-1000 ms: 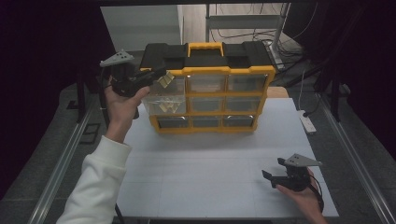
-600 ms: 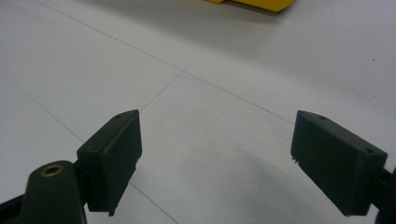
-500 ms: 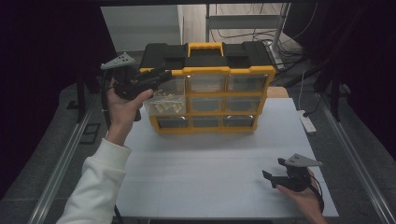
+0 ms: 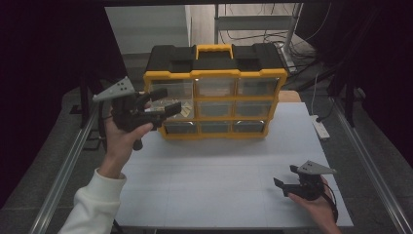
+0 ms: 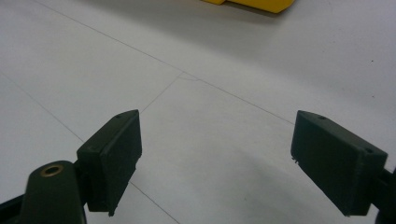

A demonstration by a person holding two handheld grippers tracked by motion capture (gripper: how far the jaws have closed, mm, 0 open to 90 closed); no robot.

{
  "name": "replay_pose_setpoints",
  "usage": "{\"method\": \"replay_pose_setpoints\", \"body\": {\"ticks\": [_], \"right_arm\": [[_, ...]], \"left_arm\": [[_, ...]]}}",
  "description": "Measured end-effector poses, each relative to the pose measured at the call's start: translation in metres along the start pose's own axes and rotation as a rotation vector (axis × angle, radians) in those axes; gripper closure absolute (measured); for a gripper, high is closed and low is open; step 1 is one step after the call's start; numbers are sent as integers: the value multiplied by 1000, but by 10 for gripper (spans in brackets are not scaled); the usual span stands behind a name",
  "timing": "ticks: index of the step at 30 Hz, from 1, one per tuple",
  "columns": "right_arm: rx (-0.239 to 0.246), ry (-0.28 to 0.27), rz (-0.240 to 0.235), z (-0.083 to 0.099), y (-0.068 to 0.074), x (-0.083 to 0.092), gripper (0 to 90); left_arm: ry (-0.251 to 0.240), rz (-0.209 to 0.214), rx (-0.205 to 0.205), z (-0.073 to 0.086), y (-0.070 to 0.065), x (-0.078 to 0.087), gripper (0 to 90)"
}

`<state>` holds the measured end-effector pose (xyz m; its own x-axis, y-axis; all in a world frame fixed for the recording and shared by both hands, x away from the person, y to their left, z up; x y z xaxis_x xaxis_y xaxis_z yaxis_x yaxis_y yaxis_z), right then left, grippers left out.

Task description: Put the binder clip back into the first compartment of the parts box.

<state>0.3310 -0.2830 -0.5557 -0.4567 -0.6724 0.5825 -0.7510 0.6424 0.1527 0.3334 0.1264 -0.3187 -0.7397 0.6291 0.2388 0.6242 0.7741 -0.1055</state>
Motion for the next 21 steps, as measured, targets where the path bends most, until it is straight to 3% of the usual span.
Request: {"method": "replay_pose_setpoints", "body": {"ticks": [5,9,18,20,21], "right_arm": [[1,-4,-4,-1,0,0,165],[3,-14,0,-1,-1,1,164],[2,-19,-1,-1,0,1,164],[2,-17,0,-1,0,1,164],[2,-17,0,-1,0,1,164]], "left_arm": [[41,-1,-21,33,-11,1,236],[87,-48,-62,67,-15,-3,235],[229,-68,-62,150,-18,-19,231],[259,-71,-56,165,-15,-22,229],[259,-71,-56,165,-15,-22,227]]}}
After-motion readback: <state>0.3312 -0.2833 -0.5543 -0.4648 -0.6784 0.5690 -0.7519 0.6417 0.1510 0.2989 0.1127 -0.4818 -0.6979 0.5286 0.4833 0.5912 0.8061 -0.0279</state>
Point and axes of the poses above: each handheld gripper's, and its own axes: x roughly backward along the jaws, z roughly out of its underside, y roughly to its left, the point moved 7 cm from there along -x, roughly forward along the jaws, and after that the axes turned 14 degrees about -z, right-handed, at the moved point
